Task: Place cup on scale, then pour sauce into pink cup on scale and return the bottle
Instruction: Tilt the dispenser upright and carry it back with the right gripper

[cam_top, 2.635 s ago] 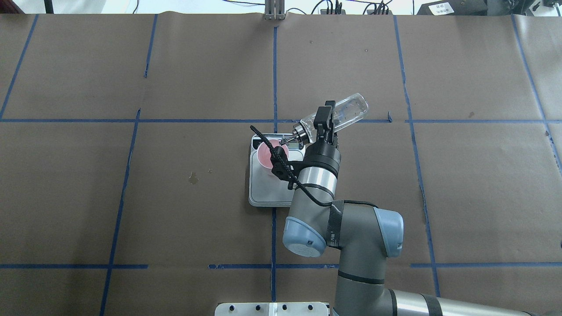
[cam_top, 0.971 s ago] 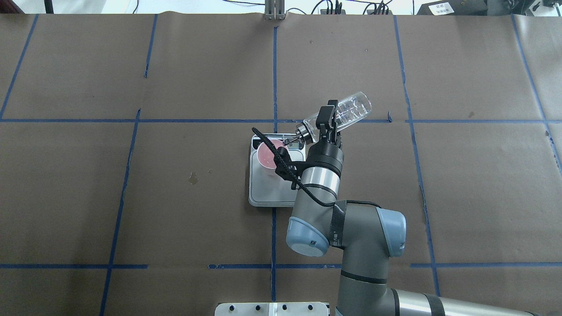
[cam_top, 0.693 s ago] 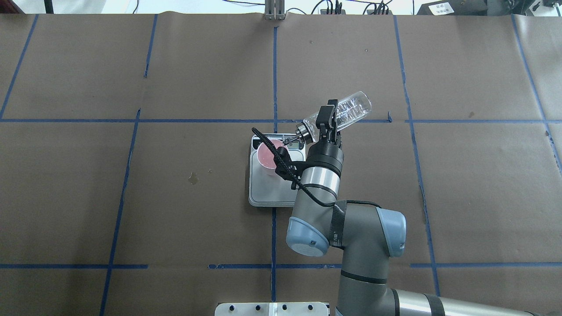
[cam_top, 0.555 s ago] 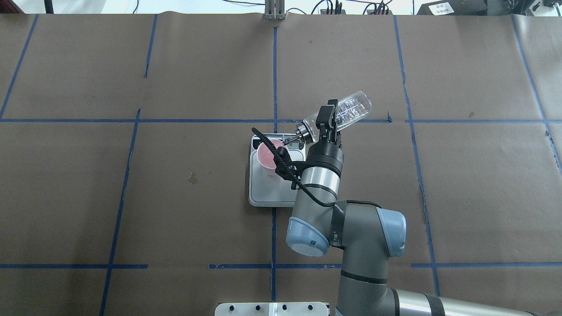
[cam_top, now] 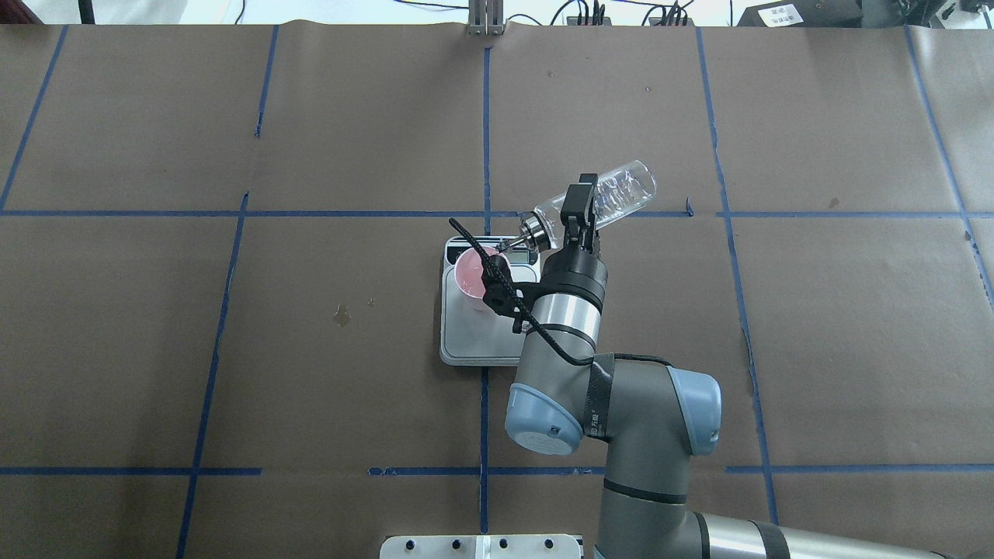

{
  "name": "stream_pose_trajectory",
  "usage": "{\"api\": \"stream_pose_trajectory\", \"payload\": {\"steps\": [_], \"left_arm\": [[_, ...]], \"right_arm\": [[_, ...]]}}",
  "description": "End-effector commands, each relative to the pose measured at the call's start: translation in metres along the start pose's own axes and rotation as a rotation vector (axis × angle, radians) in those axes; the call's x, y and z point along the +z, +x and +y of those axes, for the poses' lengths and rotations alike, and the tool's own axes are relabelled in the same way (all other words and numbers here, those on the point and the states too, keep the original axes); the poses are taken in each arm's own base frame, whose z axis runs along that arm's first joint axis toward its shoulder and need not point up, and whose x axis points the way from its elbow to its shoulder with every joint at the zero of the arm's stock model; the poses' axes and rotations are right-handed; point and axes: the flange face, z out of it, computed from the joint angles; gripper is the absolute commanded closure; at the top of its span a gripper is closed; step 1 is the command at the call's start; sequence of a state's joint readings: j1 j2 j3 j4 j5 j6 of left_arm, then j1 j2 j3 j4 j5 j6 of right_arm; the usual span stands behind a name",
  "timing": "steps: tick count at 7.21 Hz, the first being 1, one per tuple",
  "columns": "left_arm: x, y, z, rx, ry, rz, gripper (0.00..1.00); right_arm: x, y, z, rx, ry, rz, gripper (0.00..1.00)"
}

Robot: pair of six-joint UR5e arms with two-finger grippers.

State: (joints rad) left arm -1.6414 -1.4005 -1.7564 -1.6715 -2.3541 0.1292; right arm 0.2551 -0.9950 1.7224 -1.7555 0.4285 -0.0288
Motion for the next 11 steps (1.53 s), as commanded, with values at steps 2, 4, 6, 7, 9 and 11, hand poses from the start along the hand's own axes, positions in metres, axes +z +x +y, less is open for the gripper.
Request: {"api": "stream_pose_trajectory", "payload": {"steps": [2, 4, 6, 7, 9, 11], "left_arm": [[0.0, 0.0, 0.0, 0.003, 0.002, 0.0, 0.0], [0.0, 0.0, 0.0, 0.002, 0.0, 0.001, 0.0], [0.0, 0.0, 0.0, 0.002, 0.0, 0.001, 0.0], [0.0, 0.0, 0.0, 0.002, 0.0, 0.001, 0.0], [0.0, 0.0, 0.001, 0.004, -0.001, 0.001, 0.0], [0.0, 0.0, 0.001, 0.004, -0.001, 0.001, 0.0]], "right_arm": [[-0.016, 0.024, 0.015, 0.33, 0.026, -0.103, 1.0], [-0.035, 0.045, 0.04, 0.73, 0.015, -0.267, 1.0], [-0.046, 0.059, 0.043, 1.116, 0.001, -0.486, 1.0], [-0.041, 0.049, 0.056, 1.22, 0.018, -0.528, 1.0], [-0.03, 0.023, 0.098, 1.46, 0.029, -0.668, 1.0], [-0.005, -0.007, 0.154, 1.533, 0.005, -0.66, 1.0]]}}
